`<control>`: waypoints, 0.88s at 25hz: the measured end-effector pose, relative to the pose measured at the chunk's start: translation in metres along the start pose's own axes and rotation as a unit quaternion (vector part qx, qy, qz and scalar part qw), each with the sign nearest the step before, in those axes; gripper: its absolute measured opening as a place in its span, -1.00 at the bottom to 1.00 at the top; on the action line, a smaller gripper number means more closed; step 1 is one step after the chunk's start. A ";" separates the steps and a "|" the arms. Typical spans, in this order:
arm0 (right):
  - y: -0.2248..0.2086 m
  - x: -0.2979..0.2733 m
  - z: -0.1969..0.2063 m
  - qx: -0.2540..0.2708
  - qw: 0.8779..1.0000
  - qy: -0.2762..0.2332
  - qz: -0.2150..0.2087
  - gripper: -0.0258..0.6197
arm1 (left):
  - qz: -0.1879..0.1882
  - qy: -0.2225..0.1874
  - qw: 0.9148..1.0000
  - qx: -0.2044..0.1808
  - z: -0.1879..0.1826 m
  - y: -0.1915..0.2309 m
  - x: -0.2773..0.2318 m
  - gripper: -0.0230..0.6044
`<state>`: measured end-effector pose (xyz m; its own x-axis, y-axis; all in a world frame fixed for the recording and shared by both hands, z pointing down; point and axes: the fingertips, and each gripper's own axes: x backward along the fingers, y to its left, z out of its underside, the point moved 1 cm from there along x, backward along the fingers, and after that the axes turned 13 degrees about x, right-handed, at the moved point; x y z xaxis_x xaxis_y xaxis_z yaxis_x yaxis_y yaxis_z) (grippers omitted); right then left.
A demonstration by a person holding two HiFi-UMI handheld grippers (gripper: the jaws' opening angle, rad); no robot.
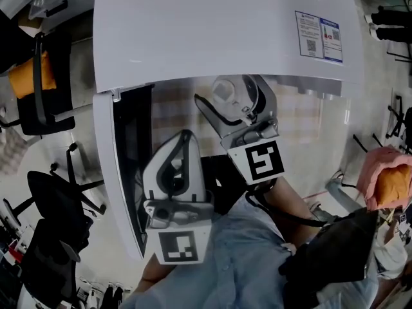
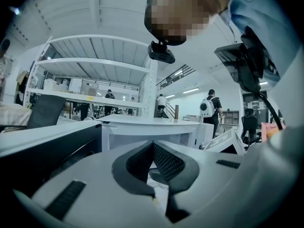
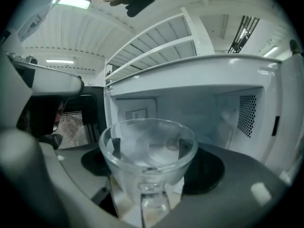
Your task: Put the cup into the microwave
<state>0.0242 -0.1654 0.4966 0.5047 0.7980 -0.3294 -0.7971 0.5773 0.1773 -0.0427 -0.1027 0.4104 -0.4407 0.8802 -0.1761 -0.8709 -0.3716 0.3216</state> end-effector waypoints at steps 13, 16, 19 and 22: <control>-0.013 -0.021 0.009 0.011 1.000 -0.007 -0.004 0.30 | -0.011 -0.060 0.998 -0.026 0.018 0.018 -0.027 -0.90; -0.012 -0.021 0.010 0.014 1.000 -0.005 -0.012 0.30 | -0.013 -0.075 0.996 -0.038 0.031 0.019 -0.034 -0.90; -0.016 -0.023 0.006 0.018 1.000 -0.018 -0.009 0.30 | -0.014 -0.081 0.996 -0.044 0.041 0.022 -0.037 -0.90; -0.016 -0.022 0.007 0.024 0.999 -0.026 -0.010 0.30 | -0.012 -0.085 0.995 -0.051 0.046 0.024 -0.033 -0.90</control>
<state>0.0283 -0.1914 0.5073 0.5377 0.7933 -0.2855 -0.7702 0.5999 0.2166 -0.0391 -0.1267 0.4662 -0.3832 0.9235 -0.0193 -0.9022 -0.3698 0.2219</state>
